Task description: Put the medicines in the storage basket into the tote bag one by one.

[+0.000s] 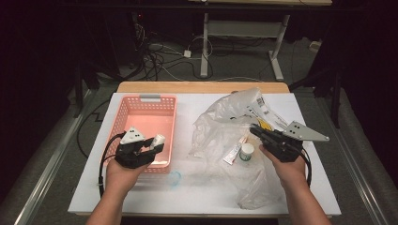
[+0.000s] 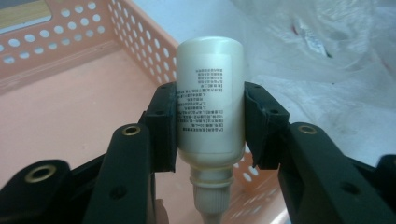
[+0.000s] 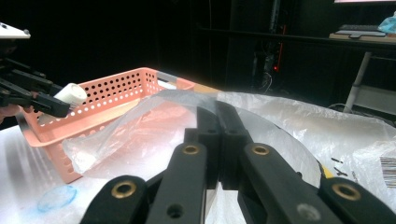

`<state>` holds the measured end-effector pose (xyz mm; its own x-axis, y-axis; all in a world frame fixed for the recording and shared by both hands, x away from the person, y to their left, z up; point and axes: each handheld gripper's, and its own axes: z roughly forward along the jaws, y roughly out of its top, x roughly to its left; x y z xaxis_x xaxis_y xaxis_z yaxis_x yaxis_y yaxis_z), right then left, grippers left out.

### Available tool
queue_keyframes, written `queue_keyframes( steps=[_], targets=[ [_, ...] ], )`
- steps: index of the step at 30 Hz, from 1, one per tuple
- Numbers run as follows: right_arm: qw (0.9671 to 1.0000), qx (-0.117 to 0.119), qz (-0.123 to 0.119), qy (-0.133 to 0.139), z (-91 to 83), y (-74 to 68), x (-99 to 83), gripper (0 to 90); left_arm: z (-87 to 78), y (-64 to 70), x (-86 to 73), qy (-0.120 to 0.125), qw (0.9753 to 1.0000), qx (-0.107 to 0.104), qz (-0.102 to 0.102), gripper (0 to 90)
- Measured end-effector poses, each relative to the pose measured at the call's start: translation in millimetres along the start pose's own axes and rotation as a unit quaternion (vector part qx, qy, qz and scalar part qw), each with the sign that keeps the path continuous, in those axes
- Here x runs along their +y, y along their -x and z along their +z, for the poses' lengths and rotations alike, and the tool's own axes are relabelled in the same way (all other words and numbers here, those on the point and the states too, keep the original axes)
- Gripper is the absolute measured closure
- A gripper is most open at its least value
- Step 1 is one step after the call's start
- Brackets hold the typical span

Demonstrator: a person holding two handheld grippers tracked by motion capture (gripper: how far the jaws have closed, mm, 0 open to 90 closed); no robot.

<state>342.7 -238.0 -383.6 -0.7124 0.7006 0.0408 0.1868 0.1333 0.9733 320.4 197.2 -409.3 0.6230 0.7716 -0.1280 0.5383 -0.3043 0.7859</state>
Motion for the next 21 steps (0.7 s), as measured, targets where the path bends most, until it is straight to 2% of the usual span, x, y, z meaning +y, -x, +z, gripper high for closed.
queue_keyframes(
  steps=[10,13,18,21],
  targets=[
    [1.0000,0.001,0.002,-0.007,2.7,-1.4,-2.0,90.0,-5.9,14.7,-0.3,0.012,0.9993,-0.035,0.007,57.9],
    [1.0000,0.002,-0.003,-0.003,2.4,-1.3,-1.4,90.0,-6.1,19.4,0.7,0.010,0.9994,-0.030,0.013,57.9],
    [1.0000,0.002,-0.004,-0.001,0.8,-1.1,-0.3,90.0,-6.1,27.9,2.4,0.016,0.9987,-0.045,0.016,57.9],
    [1.0000,0.001,-0.002,0.000,-0.4,-2.2,0.5,90.0,-4.8,35.7,3.0,0.014,0.9984,-0.045,0.030,57.9]
  ],
)
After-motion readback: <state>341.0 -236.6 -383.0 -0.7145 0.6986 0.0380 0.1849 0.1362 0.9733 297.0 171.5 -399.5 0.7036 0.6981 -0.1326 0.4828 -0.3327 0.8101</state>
